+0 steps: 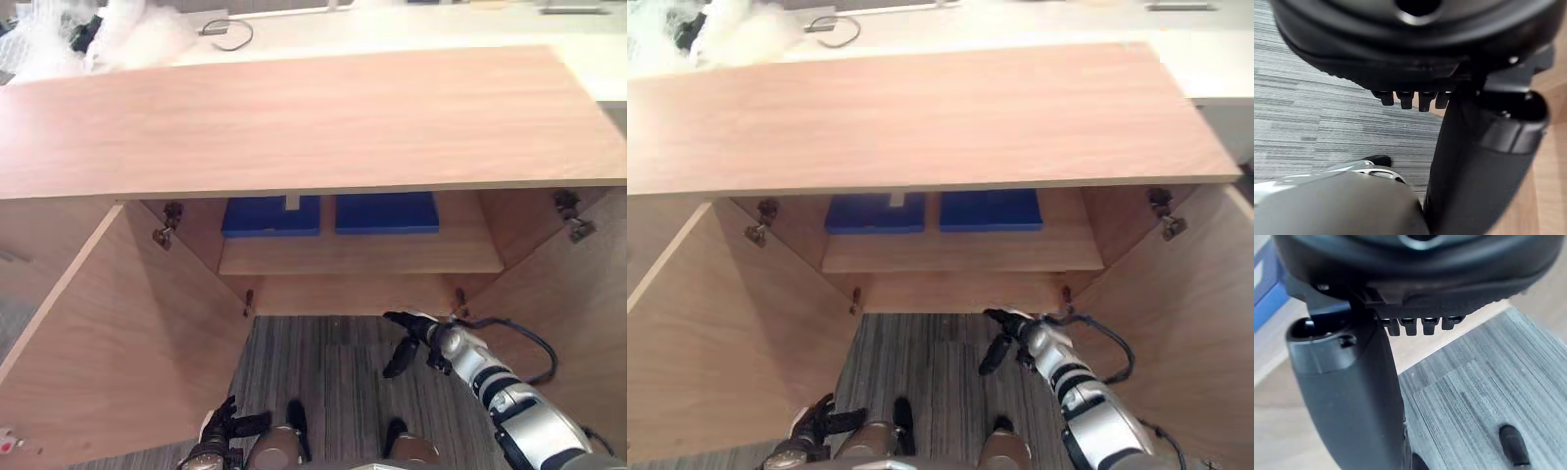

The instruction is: Walk over to the cabinet, pick up the folder, carry it to the office cabinet, place the folder inside the office cabinet, then close the office cabinet door

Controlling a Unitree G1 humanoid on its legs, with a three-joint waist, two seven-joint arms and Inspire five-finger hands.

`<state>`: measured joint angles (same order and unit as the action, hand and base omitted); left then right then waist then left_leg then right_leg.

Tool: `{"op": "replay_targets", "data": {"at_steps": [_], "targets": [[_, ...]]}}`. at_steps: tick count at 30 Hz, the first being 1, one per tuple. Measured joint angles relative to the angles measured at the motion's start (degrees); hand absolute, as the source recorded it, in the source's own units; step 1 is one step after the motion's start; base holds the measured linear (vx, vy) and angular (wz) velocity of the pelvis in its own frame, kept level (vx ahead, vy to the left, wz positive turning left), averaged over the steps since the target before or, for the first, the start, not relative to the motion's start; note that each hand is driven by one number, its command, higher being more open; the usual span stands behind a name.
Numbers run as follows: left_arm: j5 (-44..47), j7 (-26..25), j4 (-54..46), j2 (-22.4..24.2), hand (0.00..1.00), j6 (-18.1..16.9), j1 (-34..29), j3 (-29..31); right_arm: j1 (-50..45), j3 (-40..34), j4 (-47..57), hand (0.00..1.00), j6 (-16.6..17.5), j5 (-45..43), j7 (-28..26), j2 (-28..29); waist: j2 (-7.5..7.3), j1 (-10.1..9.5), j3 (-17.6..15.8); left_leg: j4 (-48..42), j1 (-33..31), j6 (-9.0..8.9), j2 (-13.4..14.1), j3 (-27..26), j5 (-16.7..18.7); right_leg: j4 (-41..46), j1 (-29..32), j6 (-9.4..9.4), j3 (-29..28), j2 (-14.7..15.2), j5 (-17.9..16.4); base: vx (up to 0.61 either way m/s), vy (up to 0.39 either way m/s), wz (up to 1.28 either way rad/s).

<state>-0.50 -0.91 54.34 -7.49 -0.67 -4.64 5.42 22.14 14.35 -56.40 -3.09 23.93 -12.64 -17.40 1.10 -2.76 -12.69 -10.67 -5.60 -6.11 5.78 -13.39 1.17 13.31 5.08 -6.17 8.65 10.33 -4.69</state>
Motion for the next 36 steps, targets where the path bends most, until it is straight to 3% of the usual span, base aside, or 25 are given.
{"op": "replay_targets", "data": {"at_steps": [2,3,5,8,10,12,15,18,20,21,22,23,25,28,29,32,36], "targets": [[-0.86,-0.51,0.16,0.09,1.0,-0.01,0.06,0.07,-3.11,-5.61,-1.47,1.0,-0.07,-2.02,3.46,1.97,-0.09,0.04,0.26,-3.17,0.09,0.06,0.42,3.96,2.08,-1.59,-0.39,0.26,-2.97,-1.26,1.47,-0.07,0.0,-0.84],[-1.72,-1.25,0.96,0.6,1.0,-0.06,0.24,0.15,-5.2,-8.77,-2.81,1.0,-0.06,-3.62,5.4,3.01,0.53,0.1,0.75,-4.6,0.3,-0.35,0.42,8.83,4.21,-2.55,-0.39,0.19,-4.85,-2.19,2.45,-0.08,0.006,-0.9],[-2.49,-2.43,3.33,1.77,1.0,-0.01,0.86,0.62,-10.45,-15.46,-5.21,1.0,-0.43,-7.43,8.8,4.83,1.44,0.43,1.92,-4.91,1.9,-0.52,-0.12,13.6,8.17,-4.95,-0.78,0.01,-8.44,-3.44,4.37,-0.1,0.122,-0.9],[-2.51,-2.99,4.61,1.51,1.0,0.01,0.52,2.27,-18.29,-23.54,-7.45,1.0,-0.88,-11.33,10.71,8.09,0.03,1.81,4.33,-3.55,3.1,0.02,-0.43,11.33,8.62,-8.67,-1.28,-0.24,-11.99,-3.7,6.07,-0.09,0.129,-0.65],[-2.47,-3.91,6.3,1.65,1.0,0.13,0.02,5.2,-24.79,-33.95,-8.45,1.0,-1.37,-17.98,12.65,11.94,-1.19,2.83,5.95,-0.25,5.44,0.44,-1.37,9.67,8.36,-10.8,-1.09,0.39,-16.12,-4.08,7.05,0.0,0.088,-0.96],[-2.47,-4.41,6.84,1.88,1.0,0.31,-0.63,7.0,-27.43,-39.86,-7.54,1.0,-0.97,-23.32,14.29,14.39,-1.55,3.76,6.99,2.3,7.78,1.27,-1.37,5.93,7.79,-11.18,0.01,1.47,-18.75,-4.53,8.51,0.0,0.065,-1.09],[-2.41,-5.18,6.93,3.09,1.0,0.32,0.38,7.35,-29.96,-44.81,-6.61,1.0,-0.66,-28.81,15.9,16.6,-1.42,4.78,7.63,3.47,10.44,1.2,-1.06,2.26,7.81,-10.52,0.17,1.09,-20.87,-5.19,9.4,0.03,0.038,-0.7],[-2.72,-4.78,7.47,6.18,1.0,-0.04,1.74,7.52,-30.34,-46.51,-5.68,1.0,-1.38,-29.09,16.44,17.06,-1.08,4.4,7.61,3.37,12.8,1.28,-0.12,-3.8,8.54,-8.4,2.09,0.51,-24.3,-7.13,9.89,0.04,0.038,-0.92],[-2.74,-4.45,7.71,6.55,1.0,-0.14,2.05,8.05,-30.14,-47.33,-4.84,1.0,-1.74,-29.15,16.92,17.54,-0.91,4.4,7.44,3.45,13.53,1.22,1.23,-8.32,8.75,-5.78,4.42,2.28,-20.79,-7.82,9.4,0.0,-0.027,-1.11],[-2.77,-4.32,7.7,7.15,1.0,-0.08,2.6,9.63,-30.13,-48.05,-4.29,1.0,-1.99,-29.17,17.42,17.63,-0.65,4.7,6.63,3.48,14.66,1.21,1.89,-10.59,8.75,-1.54,6.22,6.16,-11.98,-5.64,6.62,0.02,-0.011,-0.89],[-2.76,-4.32,7.71,7.23,1.0,-0.06,2.52,10.5,-30.74,-49.01,-3.91,1.0,-1.71,-30.72,18.37,17.94,-0.56,4.76,6.12,3.59,16.62,0.81,2.52,-12.65,9.0,3.24,7.09,7.47,-4.24,-2.88,4.59,0.04,0.0,-0.82],[-2.76,-4.32,7.7,7.26,1.0,-0.05,2.24,11.55,-31.31,-49.17,-3.79,1.0,-1.59,-30.99,18.58,18.1,-0.76,4.78,6.22,3.54,17.59,0.32,2.79,-13.57,9.31,4.75,7.09,7.56,-1.96,-2.0,4.39,0.09,-0.018,-0.73],[-2.7,-4.83,7.69,8.04,1.0,0.0,1.84,14.46,-32.15,-47.74,-2.68,1.0,-1.84,-30.97,19.46,18.16,-0.99,5.55,6.31,3.18,19.9,-0.79,4.19,-15.94,10.01,7.01,7.08,5.3,-0.69,-3.46,2.76,0.13,-0.117,-0.52],[-2.45,-4.94,7.21,9.64,1.0,0.01,1.8,16.1,-31.67,-46.89,-0.51,1.0,-2.45,-30.91,20.14,17.53,0.43,5.62,6.5,4.09,20.41,-1.56,5.62,-17.66,9.71,7.82,8.44,5.57,-1.32,-5.75,1.6,0.09,-0.118,-0.33],[-2.45,-5.07,7.15,10.22,1.0,0.03,1.7,16.31,-31.51,-46.97,1.23,1.0,-2.55,-30.99,20.52,17.57,1.09,5.59,6.92,4.44,20.53,-1.11,6.31,-18.01,9.41,7.81,8.71,6.02,-1.3,-6.76,1.28,0.08,-0.112,-0.27],[-2.46,-5.08,6.86,10.18,1.0,-0.01,1.68,16.19,-28.86,-48.58,3.41,1.0,-2.48,-31.05,21.37,17.49,1.3,5.49,7.17,5.57,20.93,0.82,6.46,-17.44,8.14,6.84,8.44,6.26,-1.77,-7.87,1.4,0.04,-0.054,-0.12],[-2.47,-5.41,6.83,9.97,1.0,-0.05,1.3,15.03,-26.24,-49.66,7.74,1.0,-2.36,-30.96,22.36,15.65,1.45,5.45,7.65,5.63,20.71,1.48,6.28,-15.41,6.52,1.88,6.17,6.13,-2.22,-8.36,3.97,0.01,0.022,-0.05]]}}
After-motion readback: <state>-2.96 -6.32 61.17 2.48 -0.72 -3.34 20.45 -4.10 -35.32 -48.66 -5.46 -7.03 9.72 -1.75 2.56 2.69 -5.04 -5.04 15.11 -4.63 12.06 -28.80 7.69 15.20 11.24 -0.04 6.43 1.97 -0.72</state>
